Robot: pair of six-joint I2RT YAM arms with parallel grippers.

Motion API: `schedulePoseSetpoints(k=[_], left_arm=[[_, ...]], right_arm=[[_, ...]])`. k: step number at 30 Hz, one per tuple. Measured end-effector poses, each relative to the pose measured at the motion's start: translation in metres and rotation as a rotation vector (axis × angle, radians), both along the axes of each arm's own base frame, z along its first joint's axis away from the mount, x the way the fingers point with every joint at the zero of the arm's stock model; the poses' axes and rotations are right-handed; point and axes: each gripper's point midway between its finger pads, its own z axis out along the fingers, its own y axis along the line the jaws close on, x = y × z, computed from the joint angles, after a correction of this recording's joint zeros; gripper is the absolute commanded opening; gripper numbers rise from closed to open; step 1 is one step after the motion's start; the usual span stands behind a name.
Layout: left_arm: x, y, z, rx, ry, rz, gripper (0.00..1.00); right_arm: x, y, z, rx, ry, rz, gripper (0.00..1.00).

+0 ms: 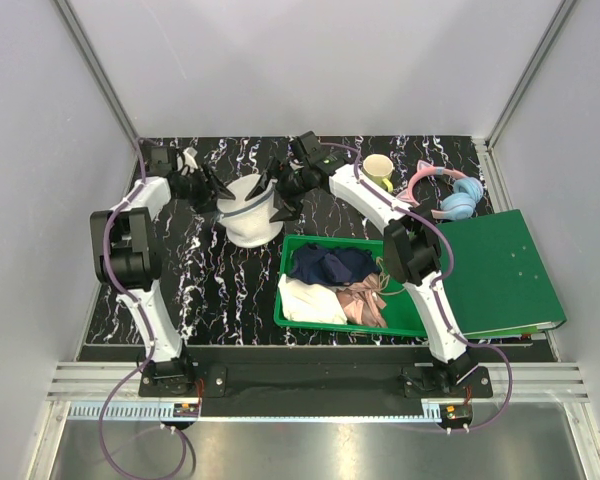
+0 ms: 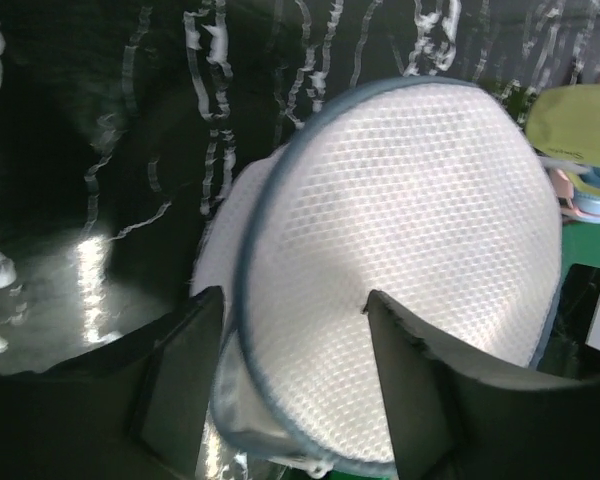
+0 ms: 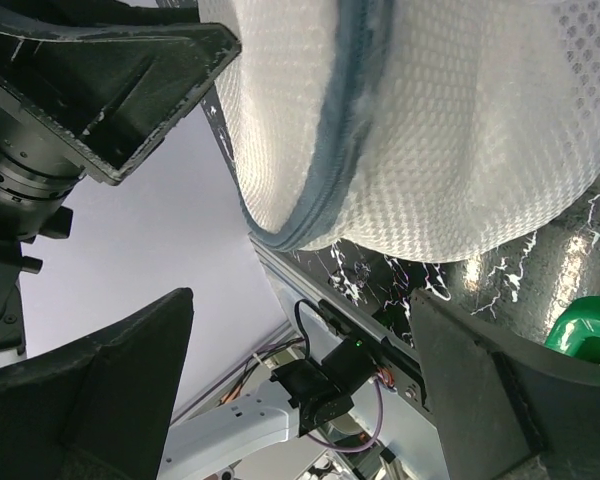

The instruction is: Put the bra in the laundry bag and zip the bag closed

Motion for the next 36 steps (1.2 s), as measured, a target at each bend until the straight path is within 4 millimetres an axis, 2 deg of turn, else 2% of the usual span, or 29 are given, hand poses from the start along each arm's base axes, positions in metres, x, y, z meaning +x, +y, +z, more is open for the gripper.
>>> schedulePoseSetpoints(k=[3, 4, 6, 8, 9, 12, 16, 18, 21, 25, 33, 36], left_arm=[[0.004, -0.011, 0.003, -0.035, -0.011, -0.009, 0.19], [0.005, -0.014, 0.005, -0.046, -0.017, -0.011, 0.00], [0.009, -0.017, 0.009, -0.064, -0.037, -0.001, 0.00], [0.003, -0.018, 0.009, -0.080, -0.039, 0.031, 0.00], [-0.005, -0.018, 0.009, -0.088, -0.029, 0.054, 0.00], [-0.040, -0.018, 0.015, -0.101, 0.007, 0.158, 0.00], [-0.085, -0.022, 0.037, -0.114, -0.029, 0.313, 0.00], [-0.097, -0.030, 0.052, -0.137, -0.074, 0.370, 0.00], [-0.101, -0.032, 0.061, -0.159, -0.111, 0.445, 0.00], [-0.101, -0.026, 0.060, -0.174, -0.114, 0.530, 0.00], [-0.095, -0.020, 0.062, -0.198, -0.109, 0.610, 0.00], [-0.094, -0.019, 0.062, -0.202, -0.107, 0.624, 0.00]], right_arm=[[-0.001, 0.001, 0.000, 0.001, 0.003, -0.001, 0.95], [-0.001, 0.002, 0.000, 0.001, 0.005, -0.001, 0.95], [-0.003, 0.003, -0.002, -0.002, 0.011, -0.002, 0.95], [-0.006, 0.004, -0.008, -0.010, 0.026, -0.007, 0.94], [-0.008, 0.004, -0.011, -0.016, 0.035, -0.009, 0.90], [-0.015, 0.005, -0.025, -0.045, 0.074, -0.029, 0.88], [-0.023, 0.004, -0.035, -0.066, 0.135, -0.053, 0.86], [-0.024, 0.005, -0.035, -0.065, 0.151, -0.062, 0.84], [-0.025, 0.005, -0.031, -0.061, 0.159, -0.073, 0.82], [-0.032, 0.000, -0.020, -0.054, 0.180, -0.095, 0.81], [-0.042, -0.006, 0.022, -0.015, 0.170, -0.141, 0.80], [-0.042, -0.005, 0.029, -0.003, 0.174, -0.154, 0.78]])
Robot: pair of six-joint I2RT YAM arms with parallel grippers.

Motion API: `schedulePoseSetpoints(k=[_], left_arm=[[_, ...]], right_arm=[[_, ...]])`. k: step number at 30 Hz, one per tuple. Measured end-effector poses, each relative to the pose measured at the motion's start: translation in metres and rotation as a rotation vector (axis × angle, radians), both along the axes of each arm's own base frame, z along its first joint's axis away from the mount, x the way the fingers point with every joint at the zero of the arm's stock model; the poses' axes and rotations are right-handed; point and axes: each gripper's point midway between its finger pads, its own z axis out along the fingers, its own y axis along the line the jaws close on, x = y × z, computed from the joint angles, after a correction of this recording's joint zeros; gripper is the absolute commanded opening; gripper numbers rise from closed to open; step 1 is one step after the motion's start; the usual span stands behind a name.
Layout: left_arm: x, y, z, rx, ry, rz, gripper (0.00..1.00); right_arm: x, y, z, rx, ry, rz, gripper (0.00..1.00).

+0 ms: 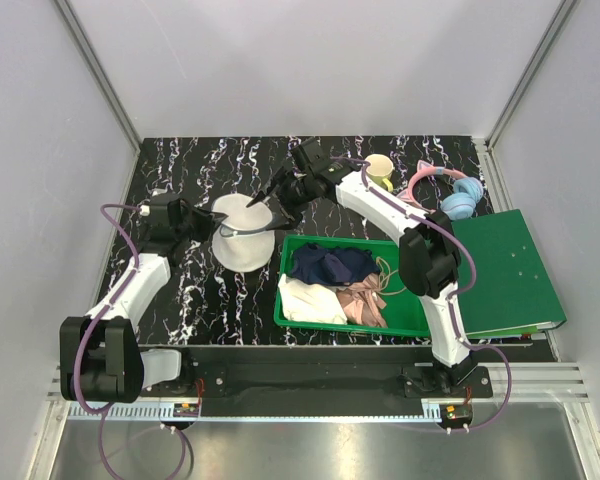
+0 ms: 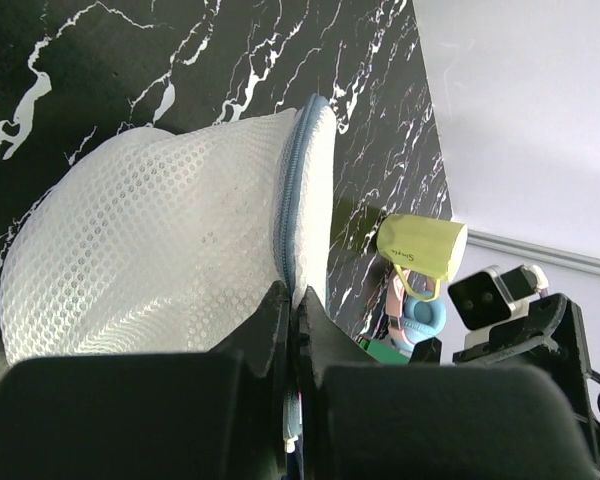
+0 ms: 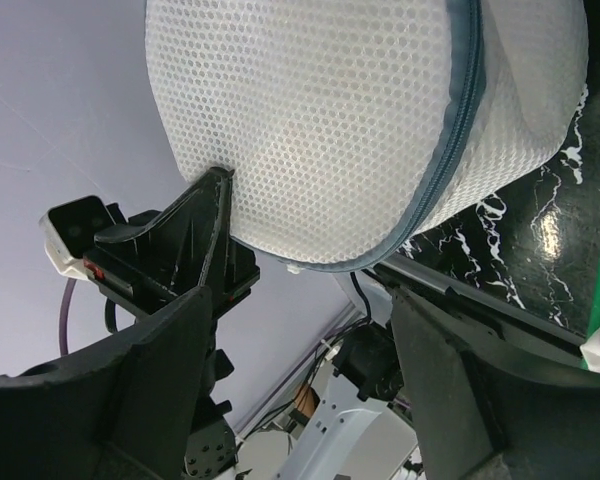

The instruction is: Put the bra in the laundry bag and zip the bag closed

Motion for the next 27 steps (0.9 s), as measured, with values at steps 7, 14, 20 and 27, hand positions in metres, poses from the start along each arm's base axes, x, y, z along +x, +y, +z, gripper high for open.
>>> schedulePoseSetpoints(k=[7, 14, 20, 27], left_arm=[[0.000, 0.001, 0.002, 0.000, -0.004, 0.005, 0.00], [-0.001, -0.002, 0.004, 0.002, -0.016, -0.018, 0.00], [-0.001, -0.005, 0.005, 0.007, -0.027, -0.041, 0.00], [-0.002, -0.002, 0.007, 0.007, -0.052, -0.041, 0.00]], right_arm=[[-0.002, 0.002, -0.001, 0.014, 0.035, -0.022, 0.74], [-0.015, -0.004, -0.026, -0.020, 0.105, -0.019, 0.61], [-0.005, 0.005, -0.023, 0.016, 0.068, -0.010, 0.53], [0.003, 0.011, -0.043, 0.010, 0.081, -0.003, 0.21]])
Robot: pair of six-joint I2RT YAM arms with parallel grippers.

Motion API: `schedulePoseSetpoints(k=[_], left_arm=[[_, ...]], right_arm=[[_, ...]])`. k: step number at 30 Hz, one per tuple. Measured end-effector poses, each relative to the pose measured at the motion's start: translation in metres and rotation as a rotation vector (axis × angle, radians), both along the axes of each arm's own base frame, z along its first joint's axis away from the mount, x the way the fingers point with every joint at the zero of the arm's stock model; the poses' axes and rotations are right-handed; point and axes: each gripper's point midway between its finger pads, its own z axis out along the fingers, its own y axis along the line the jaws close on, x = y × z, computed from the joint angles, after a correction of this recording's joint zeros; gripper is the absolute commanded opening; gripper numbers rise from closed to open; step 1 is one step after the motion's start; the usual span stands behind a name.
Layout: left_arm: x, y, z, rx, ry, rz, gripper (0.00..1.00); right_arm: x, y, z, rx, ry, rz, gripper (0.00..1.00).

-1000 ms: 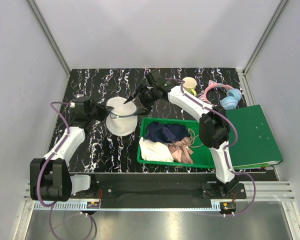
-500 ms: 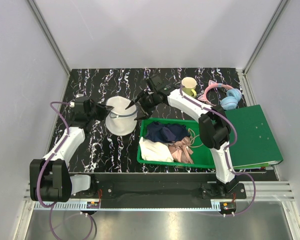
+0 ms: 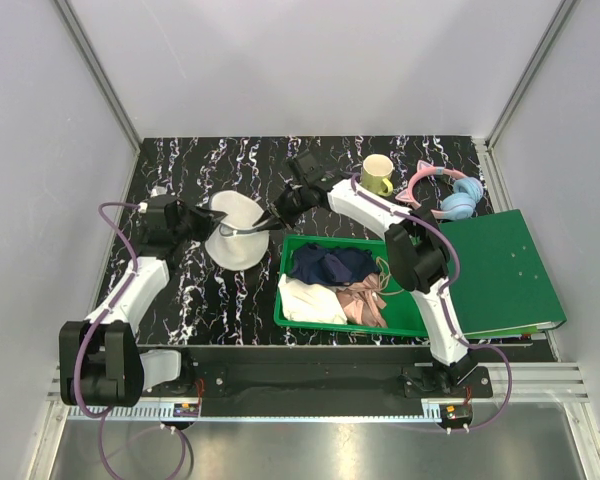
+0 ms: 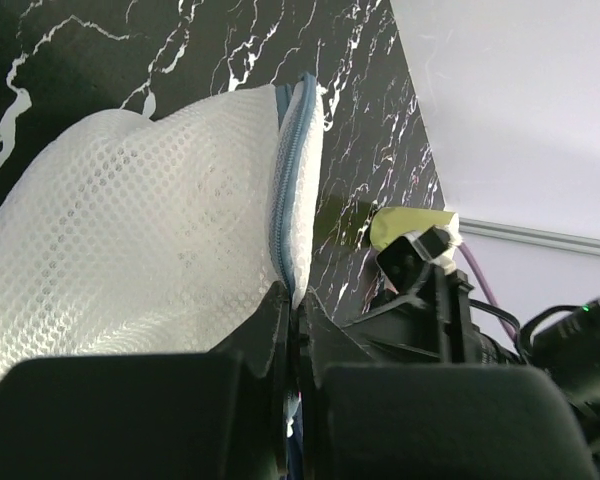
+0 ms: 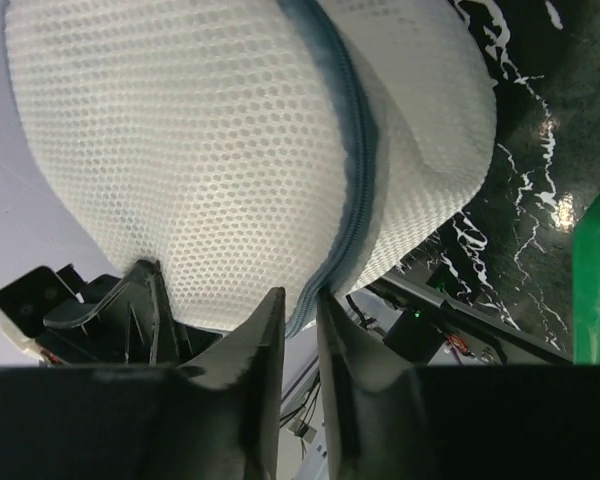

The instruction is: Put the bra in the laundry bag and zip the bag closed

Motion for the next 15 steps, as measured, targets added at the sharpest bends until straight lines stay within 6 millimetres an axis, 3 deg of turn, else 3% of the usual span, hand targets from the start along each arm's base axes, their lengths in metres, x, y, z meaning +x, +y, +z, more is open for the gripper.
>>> schedulePoseSetpoints(k=[3, 7, 8, 9, 10, 15], left_arm=[[-0.0006, 0.0006, 0.0011, 0.023, -0.014, -0.015, 0.00], [-0.0038, 0.0009, 0.0054, 0.050, -0.033, -0.033, 0.00], [-0.0041, 0.0009, 0.0062, 0.052, -0.036, -0.035, 0.00], [-0.0047, 0.0009, 0.0068, 0.052, -0.040, -0.035, 0.00], [-0.0051, 0.0009, 0.0066, 0.051, -0.043, -0.035, 0.00], [-0.0070, -0.0034, 0.0066, 0.027, -0.038, -0.049, 0.00]], right_arm=[[0.0020, -0.0020, -0.0063, -0.009, 0.012, -0.006, 0.11], [0.0044, -0.0035, -0.0049, -0.006, 0.003, -0.005, 0.12], [0.0044, -0.0035, -0.0047, -0.006, 0.001, -0.002, 0.17], [0.0043, -0.0035, -0.0043, -0.003, -0.001, 0.002, 0.35], [0.0040, -0.0035, -0.0043, -0.002, -0.005, 0.006, 0.40], [-0.0037, -0.0097, -0.0114, -0.012, -0.007, 0.018, 0.57]])
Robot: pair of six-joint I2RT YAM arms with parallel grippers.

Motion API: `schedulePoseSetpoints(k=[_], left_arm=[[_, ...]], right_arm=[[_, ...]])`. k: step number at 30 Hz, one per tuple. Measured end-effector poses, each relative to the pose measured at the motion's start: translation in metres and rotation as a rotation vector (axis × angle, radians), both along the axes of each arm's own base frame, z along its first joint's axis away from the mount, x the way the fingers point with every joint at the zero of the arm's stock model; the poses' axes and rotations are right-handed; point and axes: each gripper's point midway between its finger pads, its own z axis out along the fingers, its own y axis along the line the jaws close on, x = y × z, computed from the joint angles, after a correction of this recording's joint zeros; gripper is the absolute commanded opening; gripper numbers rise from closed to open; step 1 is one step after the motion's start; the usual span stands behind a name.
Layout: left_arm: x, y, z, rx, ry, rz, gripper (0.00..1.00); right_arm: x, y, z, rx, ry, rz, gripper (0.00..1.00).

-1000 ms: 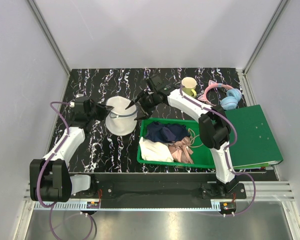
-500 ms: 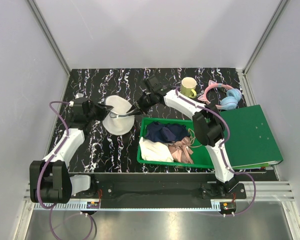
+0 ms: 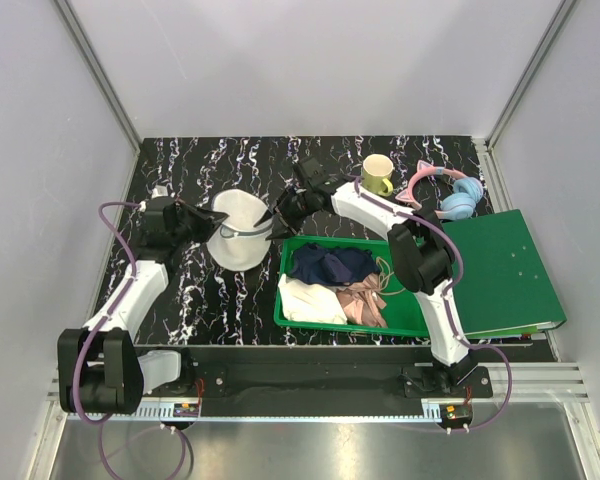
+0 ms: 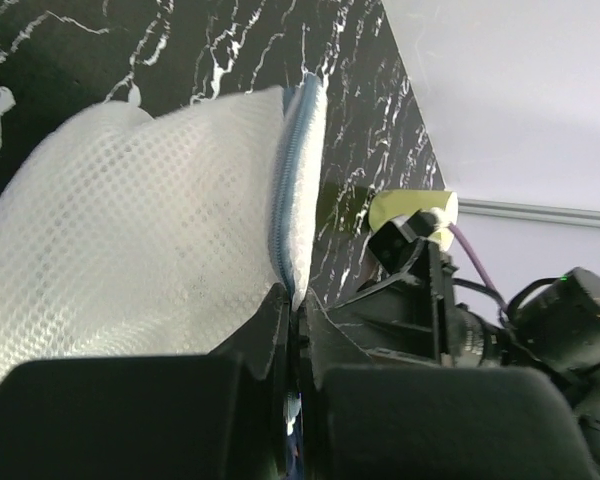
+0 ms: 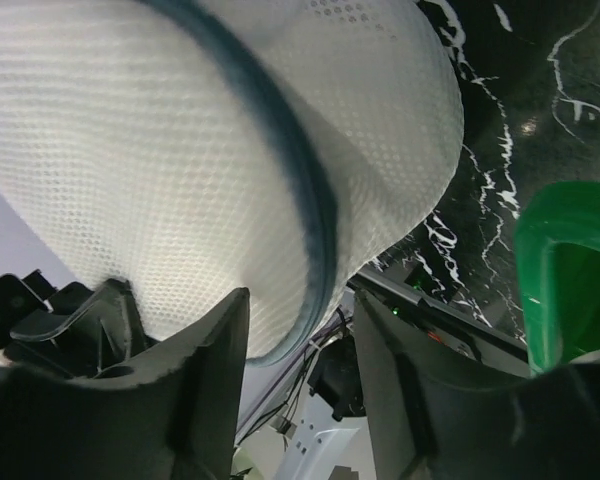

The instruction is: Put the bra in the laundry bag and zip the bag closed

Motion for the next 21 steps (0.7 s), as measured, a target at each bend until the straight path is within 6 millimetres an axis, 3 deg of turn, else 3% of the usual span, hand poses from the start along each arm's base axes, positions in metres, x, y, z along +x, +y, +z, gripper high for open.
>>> schedulePoseSetpoints(k=[6, 7, 9, 10, 11, 12, 15, 17, 21], left_arm=[[-0.001, -0.006, 0.002, -0.034, 0.005, -0.017, 0.00], [-0.001, -0.006, 0.002, -0.038, 0.004, -0.018, 0.00], [-0.001, -0.007, 0.004, -0.045, 0.000, -0.022, 0.00], [-0.001, -0.008, 0.004, -0.047, -0.001, -0.025, 0.09], [-0.001, -0.008, 0.005, -0.046, -0.003, -0.026, 0.23], [-0.001, -0.007, 0.004, -0.035, -0.006, -0.031, 0.53], [-0.009, -0.007, -0.004, 0.044, 0.028, -0.081, 0.67], [-0.018, -0.007, -0.007, 0.126, 0.066, -0.123, 0.67], [-0.035, -0.009, 0.016, 0.292, 0.036, -0.198, 0.37]], right_arm=[[-0.005, -0.004, -0.004, -0.007, 0.006, 0.005, 0.56], [-0.004, -0.003, -0.002, -0.002, 0.001, 0.005, 0.39], [-0.002, -0.001, 0.002, 0.007, -0.010, 0.007, 0.15], [0.001, 0.000, 0.005, 0.014, -0.017, 0.005, 0.00], [0.004, 0.001, 0.008, 0.020, -0.025, 0.003, 0.00], [0.007, 0.001, 0.011, 0.027, -0.032, -0.002, 0.00], [0.019, -0.004, 0.018, 0.042, -0.048, -0.023, 0.00], [0.025, -0.009, 0.018, 0.042, -0.049, -0.037, 0.00], [0.033, -0.017, 0.018, 0.042, -0.050, -0.058, 0.00]])
